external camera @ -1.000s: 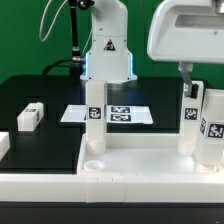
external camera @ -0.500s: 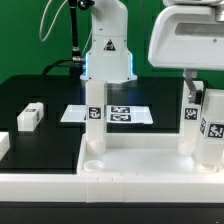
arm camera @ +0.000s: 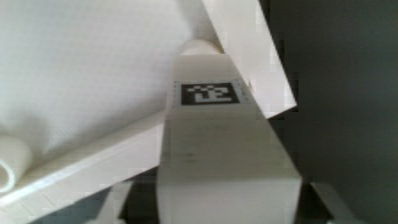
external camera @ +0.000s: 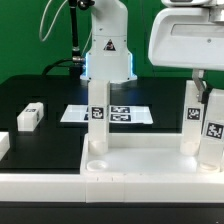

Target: Assemble desk

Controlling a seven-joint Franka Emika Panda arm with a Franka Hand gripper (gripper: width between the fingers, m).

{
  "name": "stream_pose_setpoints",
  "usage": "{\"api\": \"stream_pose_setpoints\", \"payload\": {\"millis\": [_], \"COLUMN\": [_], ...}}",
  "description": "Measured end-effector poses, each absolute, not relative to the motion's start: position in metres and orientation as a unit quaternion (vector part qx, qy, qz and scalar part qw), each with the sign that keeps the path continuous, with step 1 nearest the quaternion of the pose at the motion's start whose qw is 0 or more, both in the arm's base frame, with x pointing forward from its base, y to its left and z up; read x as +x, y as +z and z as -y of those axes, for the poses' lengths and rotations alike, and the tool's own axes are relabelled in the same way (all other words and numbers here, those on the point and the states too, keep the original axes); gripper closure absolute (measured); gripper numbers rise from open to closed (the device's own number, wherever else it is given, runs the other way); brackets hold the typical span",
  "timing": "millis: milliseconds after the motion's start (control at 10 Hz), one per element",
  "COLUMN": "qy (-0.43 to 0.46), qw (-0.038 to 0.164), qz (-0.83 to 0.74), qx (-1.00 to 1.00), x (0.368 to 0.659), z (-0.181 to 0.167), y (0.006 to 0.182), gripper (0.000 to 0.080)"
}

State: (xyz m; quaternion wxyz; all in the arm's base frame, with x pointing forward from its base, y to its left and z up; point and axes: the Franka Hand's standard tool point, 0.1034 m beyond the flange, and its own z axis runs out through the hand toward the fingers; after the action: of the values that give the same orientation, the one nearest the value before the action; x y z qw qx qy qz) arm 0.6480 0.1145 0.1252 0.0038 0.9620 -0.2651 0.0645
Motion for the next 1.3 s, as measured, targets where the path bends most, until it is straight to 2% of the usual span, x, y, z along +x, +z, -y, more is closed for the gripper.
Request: {"api": "stream_pose_setpoints", "payload": {"millis": [200, 600, 900, 1000, 1100, 1200, 1300], "qy": [0.081, 0.054, 0.047, 0.047, 0.049, 0.048, 0.053], "qw": [-0.009, -0.049, -0.052, -0.051, -0.042, -0.025, -0.018], "qz": [0.401, 0.649, 0.71, 0.703, 0.664, 0.6, 0.544], "qx": [0.913, 0.758, 0.701, 0.707, 0.745, 0.798, 0.837], "x": [0.645, 0.641, 0.639, 0.639, 0.638, 0.638, 0.64], "z": [-0.107, -0.102, -0.109, -0.109, -0.108, -0.11, -0.115], "y": [0.124, 0.122, 0.122, 0.122, 0.121, 0.122, 0.122], "gripper": [0.0512, 0.0508, 0.0505, 0.0465, 0.0465, 0.0257, 0.0183]}}
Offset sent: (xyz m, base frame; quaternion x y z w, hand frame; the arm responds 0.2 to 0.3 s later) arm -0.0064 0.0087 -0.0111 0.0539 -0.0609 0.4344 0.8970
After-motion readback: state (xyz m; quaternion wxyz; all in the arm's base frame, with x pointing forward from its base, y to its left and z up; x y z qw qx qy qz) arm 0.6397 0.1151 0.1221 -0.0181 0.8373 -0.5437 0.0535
